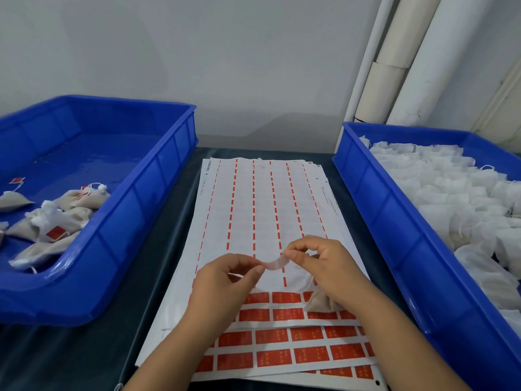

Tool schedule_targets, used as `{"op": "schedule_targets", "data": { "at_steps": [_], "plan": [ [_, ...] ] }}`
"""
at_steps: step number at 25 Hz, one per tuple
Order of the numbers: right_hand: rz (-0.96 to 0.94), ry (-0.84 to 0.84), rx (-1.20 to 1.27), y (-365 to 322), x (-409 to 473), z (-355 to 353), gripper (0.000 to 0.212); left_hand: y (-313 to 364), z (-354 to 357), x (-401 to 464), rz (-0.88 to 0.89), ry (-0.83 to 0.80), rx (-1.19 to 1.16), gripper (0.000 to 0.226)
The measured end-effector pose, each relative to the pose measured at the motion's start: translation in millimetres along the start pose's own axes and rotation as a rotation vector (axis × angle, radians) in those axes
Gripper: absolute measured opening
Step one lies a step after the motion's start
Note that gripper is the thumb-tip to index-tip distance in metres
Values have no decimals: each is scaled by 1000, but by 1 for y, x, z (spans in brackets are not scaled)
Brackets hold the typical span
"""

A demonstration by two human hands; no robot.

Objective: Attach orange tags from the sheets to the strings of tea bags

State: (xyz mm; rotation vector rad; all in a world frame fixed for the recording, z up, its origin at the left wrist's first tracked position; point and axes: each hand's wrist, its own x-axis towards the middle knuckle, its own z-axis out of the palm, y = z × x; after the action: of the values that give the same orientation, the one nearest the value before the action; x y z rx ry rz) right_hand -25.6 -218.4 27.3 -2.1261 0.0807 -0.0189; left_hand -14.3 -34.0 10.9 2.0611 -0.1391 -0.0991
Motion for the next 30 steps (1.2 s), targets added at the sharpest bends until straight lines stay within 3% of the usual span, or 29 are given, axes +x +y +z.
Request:
{"op": "schedule_targets", "data": {
  "at_steps": [5,7,9,13,17,21,25,30],
  "plan": [
    [11,14,28,-4,0,2,10,1,2,2,-22,-5,-11,12],
    [24,-6,-15,-5,0,3,34,0,3,3,-81,47,-91,12],
    [41,-53,-38,-6,0,4,39,-2,5,4,-149,63,-166,13],
    [120,-110,77,-5,2,-2,13,-8,6,6,-260,86,-293,16],
    [47,-197,132,-13,0,-17,44,-11,6,7,-277,87,-336,16],
    [-18,-259,119,-17,-5,-33,50,-11,8,9,-298,99,-344,15],
    [-27,-312,-47,-22,-9,-36,58,-12,8,9,-297,102,-342,15],
    [-49,-406,-514,-34,-14,-29,63,-12,9,10,-297,96,-339,15]
  ]
}}
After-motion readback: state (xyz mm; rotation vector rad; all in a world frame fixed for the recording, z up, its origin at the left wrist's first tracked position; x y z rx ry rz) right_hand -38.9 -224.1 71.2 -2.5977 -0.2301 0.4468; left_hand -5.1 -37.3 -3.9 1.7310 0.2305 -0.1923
